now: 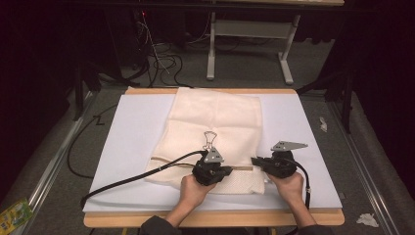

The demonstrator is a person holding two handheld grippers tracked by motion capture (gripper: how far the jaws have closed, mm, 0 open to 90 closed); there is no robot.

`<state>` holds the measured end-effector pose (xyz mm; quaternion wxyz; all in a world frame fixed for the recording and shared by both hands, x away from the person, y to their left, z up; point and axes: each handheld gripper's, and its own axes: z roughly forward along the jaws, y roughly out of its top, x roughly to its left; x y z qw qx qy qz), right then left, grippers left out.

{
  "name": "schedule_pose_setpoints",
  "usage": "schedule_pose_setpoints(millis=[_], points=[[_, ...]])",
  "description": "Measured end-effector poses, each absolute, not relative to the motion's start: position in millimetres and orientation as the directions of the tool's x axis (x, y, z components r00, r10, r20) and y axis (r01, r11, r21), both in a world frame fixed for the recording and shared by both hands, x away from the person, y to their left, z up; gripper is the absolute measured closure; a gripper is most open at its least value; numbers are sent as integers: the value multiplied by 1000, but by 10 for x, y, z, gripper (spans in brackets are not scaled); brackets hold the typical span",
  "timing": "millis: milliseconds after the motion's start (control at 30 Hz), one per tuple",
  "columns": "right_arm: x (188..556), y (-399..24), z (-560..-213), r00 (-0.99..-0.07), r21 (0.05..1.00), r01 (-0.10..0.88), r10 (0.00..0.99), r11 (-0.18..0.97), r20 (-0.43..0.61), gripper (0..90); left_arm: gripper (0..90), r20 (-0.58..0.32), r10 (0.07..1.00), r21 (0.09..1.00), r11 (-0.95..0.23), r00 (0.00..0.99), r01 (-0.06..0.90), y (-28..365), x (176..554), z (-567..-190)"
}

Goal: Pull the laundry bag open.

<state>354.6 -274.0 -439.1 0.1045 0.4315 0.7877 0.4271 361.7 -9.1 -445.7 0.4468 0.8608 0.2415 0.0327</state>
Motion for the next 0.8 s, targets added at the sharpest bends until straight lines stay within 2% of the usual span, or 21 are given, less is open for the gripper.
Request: schedule_pose_setpoints(millis=[800], points=[[3572,-2797,-4422,-578,761,597,794,255,187,881,869,-170,492,789,-451,854,417,137,3638,-4454]])
